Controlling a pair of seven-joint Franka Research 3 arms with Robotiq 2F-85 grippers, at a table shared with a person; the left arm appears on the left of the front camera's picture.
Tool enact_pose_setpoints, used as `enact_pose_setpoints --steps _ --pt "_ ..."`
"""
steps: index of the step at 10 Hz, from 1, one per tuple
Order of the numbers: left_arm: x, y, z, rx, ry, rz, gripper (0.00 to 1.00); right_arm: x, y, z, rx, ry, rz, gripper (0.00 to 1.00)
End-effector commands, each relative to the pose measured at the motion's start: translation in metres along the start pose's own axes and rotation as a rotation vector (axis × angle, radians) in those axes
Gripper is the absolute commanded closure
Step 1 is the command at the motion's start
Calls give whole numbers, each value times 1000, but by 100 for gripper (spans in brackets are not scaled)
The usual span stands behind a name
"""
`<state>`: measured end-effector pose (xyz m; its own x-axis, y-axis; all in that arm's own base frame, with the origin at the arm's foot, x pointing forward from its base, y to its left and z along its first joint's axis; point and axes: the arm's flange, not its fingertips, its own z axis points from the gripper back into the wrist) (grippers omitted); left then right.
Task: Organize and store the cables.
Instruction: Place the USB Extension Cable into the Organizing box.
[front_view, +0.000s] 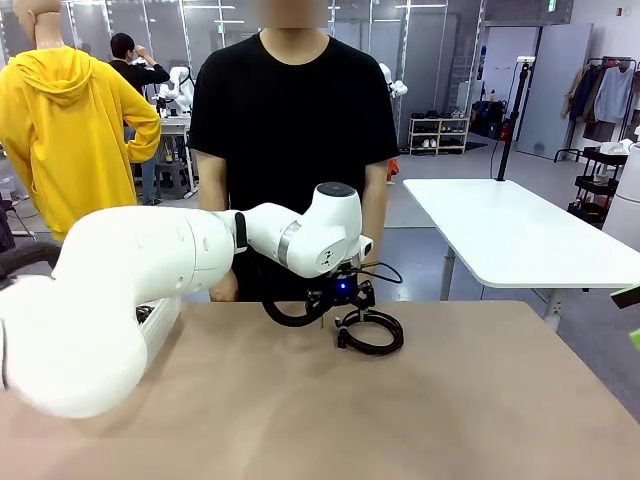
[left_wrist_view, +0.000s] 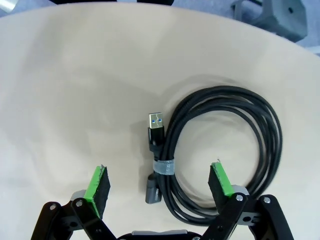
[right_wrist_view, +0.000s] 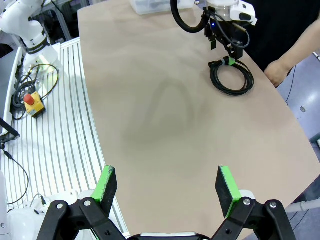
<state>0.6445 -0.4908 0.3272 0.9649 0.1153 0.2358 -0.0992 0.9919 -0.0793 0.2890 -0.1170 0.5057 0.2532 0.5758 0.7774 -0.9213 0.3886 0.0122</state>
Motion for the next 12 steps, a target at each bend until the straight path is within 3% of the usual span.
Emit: enact_pose_setpoints --steps 1,3,4,5,7,9,10,12 --pt "29 -22 -8 5 48 -31 0 -1 1 -2 -7 12 -13 0" --pt "30 -25 -17 30 57 -38 0 -1 1 -2 -7 12 -13 0" --pt "32 -27 -17 35 51 -41 11 -1 1 -2 -7 12 -13 0" --pt "33 -30 -18 50 51 -47 15 -1 1 -2 -7 12 -13 0" --pt "32 -33 -19 41 50 -60 46 -1 1 -2 -7 12 -13 0" --pt "31 -34 -19 42 51 -64 93 -1 1 -2 -7 12 -13 0" --pt "30 -35 -18 43 56 -75 100 -1 1 -2 -7 12 -13 0" --pt "28 -38 -15 48 62 -80 100 -1 1 -2 -7 12 -13 0"
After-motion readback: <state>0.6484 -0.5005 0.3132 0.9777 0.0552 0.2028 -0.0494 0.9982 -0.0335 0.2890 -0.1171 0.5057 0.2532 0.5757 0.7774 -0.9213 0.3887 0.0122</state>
